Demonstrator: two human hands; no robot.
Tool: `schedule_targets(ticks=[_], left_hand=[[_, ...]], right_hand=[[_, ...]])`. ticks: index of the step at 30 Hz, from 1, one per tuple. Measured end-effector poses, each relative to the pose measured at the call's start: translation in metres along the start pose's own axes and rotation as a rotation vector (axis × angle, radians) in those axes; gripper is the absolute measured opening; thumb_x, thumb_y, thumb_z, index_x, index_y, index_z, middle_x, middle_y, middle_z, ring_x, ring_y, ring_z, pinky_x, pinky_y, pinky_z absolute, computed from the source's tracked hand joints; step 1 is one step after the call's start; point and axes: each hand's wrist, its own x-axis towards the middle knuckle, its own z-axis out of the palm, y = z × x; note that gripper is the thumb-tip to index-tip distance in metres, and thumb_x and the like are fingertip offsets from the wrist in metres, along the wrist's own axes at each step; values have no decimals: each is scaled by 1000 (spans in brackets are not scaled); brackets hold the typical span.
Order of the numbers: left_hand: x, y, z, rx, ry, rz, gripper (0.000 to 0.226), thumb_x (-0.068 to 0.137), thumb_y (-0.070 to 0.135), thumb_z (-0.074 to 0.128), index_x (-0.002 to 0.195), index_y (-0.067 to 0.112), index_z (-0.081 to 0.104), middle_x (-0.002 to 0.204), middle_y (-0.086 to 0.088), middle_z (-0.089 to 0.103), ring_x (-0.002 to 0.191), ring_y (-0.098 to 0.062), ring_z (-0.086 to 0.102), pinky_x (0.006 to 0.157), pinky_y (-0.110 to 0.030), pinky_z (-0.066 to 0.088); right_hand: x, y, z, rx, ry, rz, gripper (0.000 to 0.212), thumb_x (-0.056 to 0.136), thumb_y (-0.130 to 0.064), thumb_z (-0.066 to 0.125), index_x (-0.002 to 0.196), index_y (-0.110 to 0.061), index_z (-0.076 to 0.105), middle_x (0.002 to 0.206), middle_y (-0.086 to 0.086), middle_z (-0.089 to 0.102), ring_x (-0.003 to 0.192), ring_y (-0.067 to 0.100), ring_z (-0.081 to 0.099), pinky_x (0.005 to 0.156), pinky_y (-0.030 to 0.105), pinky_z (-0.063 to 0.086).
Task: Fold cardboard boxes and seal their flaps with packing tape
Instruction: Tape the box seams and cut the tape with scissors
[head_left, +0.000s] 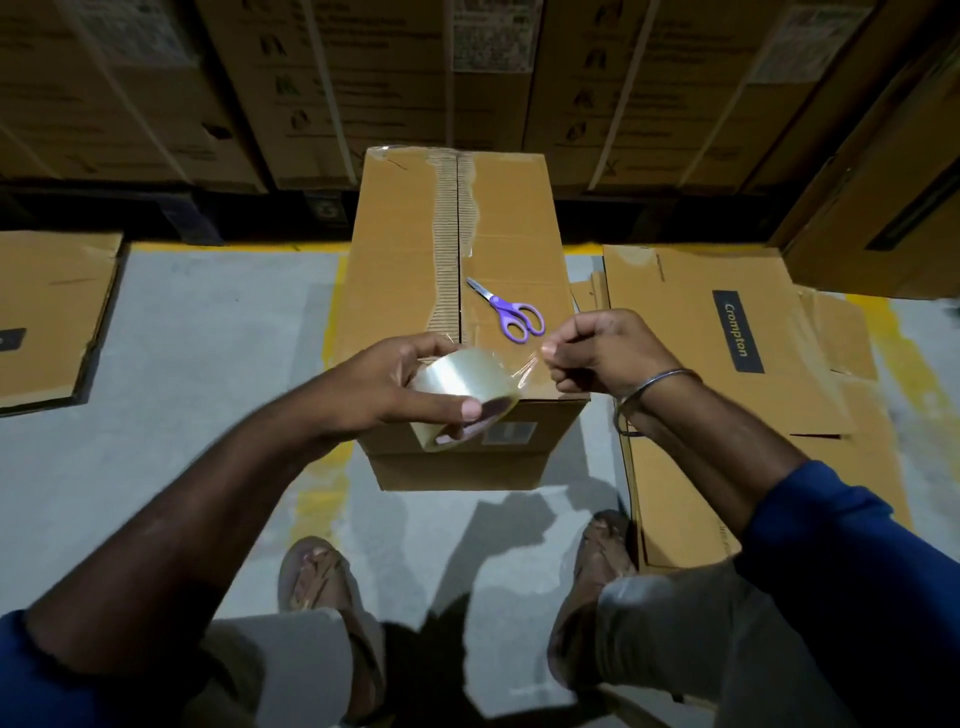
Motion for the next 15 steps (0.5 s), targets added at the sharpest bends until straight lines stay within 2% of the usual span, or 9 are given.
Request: schedule_targets(ticks=[4, 7, 9, 11, 13, 15], left_hand=[[-22, -11, -22, 204, -124, -44, 17, 86, 15, 82, 97, 3, 75, 83, -16, 73, 76, -22, 68, 72, -30, 53], [-48, -24, -55, 276, -105, -129, 12, 85, 19, 82, 87, 8, 77, 73, -14, 71, 68, -25, 65, 64, -27, 52], [-64, -37, -83, 389, -35, -187, 25, 79, 39, 86, 79, 15, 77, 72, -8, 72, 68, -22, 67, 65, -29, 50], [-76, -51, -108, 529, 67, -232, 54, 67, 72, 83, 76, 20, 77, 75, -4, 74, 70, -20, 69, 66, -33, 50], [-81, -67, -130, 611, 163, -257, 82, 46, 97, 68, 75, 21, 77, 75, 0, 74, 70, -19, 70, 66, -36, 49], [-79, -81, -145, 646, 241, -249, 94, 38, 105, 59, 75, 20, 76, 74, 2, 73, 73, -21, 69, 66, -37, 48]], right_hand=[[-3, 7, -25, 28, 197, 58, 13, 93, 11, 60, 99, 22, 64, 73, 19, 57, 56, 19, 54, 50, 27, 46], [-3, 18, -59, 80, 336, 173, 9, 93, 13, 54, 93, 13, 63, 72, 16, 57, 57, 19, 53, 49, 27, 42], [2, 33, -87, 91, 422, 292, 12, 95, 12, 52, 86, 7, 59, 72, 14, 53, 52, 19, 52, 43, 26, 43], [3, 47, -106, 57, 492, 384, 15, 96, 11, 51, 85, 5, 58, 71, 13, 51, 50, 20, 50, 39, 24, 43], [1, 57, -111, -9, 497, 414, 16, 97, 11, 52, 84, 6, 60, 70, 13, 53, 55, 21, 48, 43, 26, 45], [-3, 63, -106, -50, 476, 409, 19, 97, 11, 52, 81, 5, 60, 71, 14, 53, 58, 21, 48, 51, 28, 44]])
